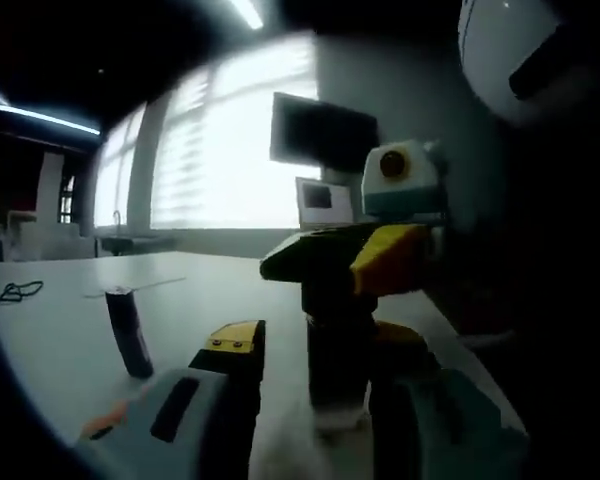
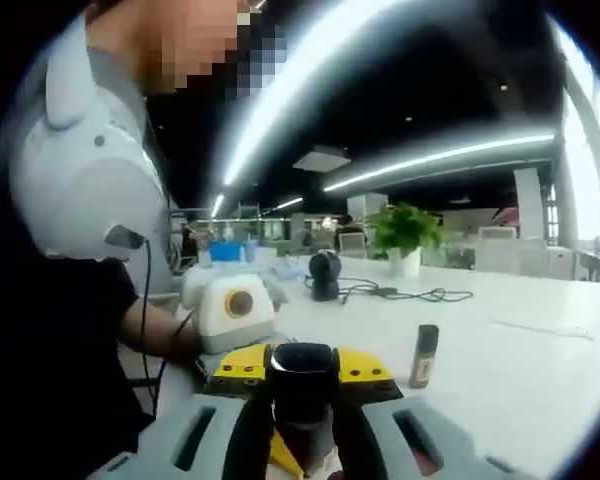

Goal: Pick up cosmetic bottle twist off cap place on table pick up cap screw tight cap place on table

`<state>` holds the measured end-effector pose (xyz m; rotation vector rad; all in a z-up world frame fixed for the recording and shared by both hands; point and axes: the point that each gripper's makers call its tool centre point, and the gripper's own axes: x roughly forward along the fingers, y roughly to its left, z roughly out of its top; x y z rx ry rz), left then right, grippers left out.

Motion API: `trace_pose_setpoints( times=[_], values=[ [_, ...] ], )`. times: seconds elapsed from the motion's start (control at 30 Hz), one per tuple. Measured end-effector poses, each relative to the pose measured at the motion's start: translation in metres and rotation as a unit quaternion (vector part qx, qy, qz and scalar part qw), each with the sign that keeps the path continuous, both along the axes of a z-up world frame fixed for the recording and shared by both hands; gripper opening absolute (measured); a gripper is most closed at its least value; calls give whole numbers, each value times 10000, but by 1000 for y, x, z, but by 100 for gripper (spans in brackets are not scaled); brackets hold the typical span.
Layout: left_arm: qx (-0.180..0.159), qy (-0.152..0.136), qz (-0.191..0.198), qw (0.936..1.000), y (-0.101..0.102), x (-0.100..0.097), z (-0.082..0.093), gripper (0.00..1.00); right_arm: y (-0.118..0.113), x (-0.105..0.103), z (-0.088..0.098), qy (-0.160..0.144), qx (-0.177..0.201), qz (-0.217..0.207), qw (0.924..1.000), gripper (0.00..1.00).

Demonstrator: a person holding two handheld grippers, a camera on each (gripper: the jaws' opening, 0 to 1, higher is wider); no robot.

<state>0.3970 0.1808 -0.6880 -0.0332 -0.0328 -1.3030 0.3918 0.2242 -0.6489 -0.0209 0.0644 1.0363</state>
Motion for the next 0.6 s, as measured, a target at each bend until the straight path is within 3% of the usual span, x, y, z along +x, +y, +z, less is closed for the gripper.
trace_pose_setpoints(
  times=[0.03, 0.13, 0.27, 0.6],
  values=[
    [-1, -62, -24, 10000, -1, -2, 0, 22, -1, 2, 0, -10, -1, -63, 10000, 16],
    [0, -72, -66, 10000, -2, -4, 0, 17, 0, 2, 0, -47, 33, -56, 10000, 16],
    [14, -115, -127, 9999, -3, -8, 1, 15, 0, 1, 1, -86, 28, 54, 9999, 16],
    [41, -53, -282, 9996, -4, -13, 0, 15, 6, -10, 1, -36, 138, 1170, 9930, 16]
  ],
)
